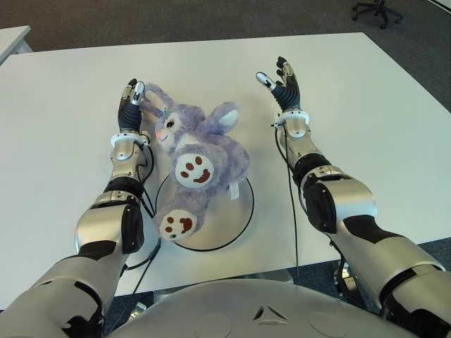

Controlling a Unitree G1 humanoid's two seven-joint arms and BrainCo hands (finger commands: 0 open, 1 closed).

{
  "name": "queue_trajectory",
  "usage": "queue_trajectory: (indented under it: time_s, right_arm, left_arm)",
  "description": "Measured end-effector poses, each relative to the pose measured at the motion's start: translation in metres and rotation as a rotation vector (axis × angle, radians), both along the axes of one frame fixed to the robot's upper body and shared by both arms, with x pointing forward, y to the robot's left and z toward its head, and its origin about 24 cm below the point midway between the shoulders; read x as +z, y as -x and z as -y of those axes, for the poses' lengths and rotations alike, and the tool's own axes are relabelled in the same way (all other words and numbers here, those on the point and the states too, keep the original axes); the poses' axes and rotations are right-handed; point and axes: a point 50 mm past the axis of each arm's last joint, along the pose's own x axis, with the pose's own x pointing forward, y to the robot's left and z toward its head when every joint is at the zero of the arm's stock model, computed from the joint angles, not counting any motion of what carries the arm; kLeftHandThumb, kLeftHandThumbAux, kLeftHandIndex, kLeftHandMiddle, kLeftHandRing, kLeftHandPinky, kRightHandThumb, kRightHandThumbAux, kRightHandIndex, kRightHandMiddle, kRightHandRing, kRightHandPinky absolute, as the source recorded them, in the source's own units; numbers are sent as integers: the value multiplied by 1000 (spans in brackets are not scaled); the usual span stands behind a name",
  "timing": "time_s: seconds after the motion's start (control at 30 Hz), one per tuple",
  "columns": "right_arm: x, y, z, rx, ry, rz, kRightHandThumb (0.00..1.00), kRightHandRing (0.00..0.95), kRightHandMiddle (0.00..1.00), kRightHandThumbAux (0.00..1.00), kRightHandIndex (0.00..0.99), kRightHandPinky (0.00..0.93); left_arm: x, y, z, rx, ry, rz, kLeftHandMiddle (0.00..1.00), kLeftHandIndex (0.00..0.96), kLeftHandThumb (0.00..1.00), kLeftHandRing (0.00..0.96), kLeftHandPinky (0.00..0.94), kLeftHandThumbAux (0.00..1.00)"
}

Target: Put the doll into the plate.

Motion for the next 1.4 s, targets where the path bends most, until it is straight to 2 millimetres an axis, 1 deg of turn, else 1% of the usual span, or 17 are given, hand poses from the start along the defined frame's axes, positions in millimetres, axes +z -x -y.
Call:
queue_trajectory:
  time_s: [0.3, 0.37, 0.6, 0.83, 1.0, 1.4]
  right_arm:
    - [-1, 1, -4, -19, -13, 2, 0, 0, 0, 629, 0, 0]
    - [-1, 1, -5, -20, -14, 1, 0, 0, 0, 628, 0, 0]
    - [-4, 1, -6, -24, -13, -18, 0, 0, 0, 576, 0, 0]
    - [-7, 1, -6, -36, -10, -46, 0, 0, 0, 575, 0, 0]
    - [-8, 1, -5, -42, -10, -54, 0, 0, 0, 594, 0, 0]
    - [-12, 1, -4, -43, -21, -100, 0, 0, 0, 584, 0, 0]
  left_arm:
    - [0, 0, 0, -1, -3, 6, 90, 0, 0, 40, 0, 358]
    - [1, 0, 0, -2, -5, 7, 89, 0, 0, 39, 0, 356]
    - [1, 0, 1, 3, -15, 4, 85, 0, 0, 31, 0, 345]
    - [1, 0, 1, 5, -15, 3, 85, 0, 0, 23, 0, 344]
    - [0, 0, 0, 5, -14, 1, 87, 0, 0, 20, 0, 346]
    - [0, -1, 1, 5, -10, -12, 103, 0, 0, 42, 0, 357]
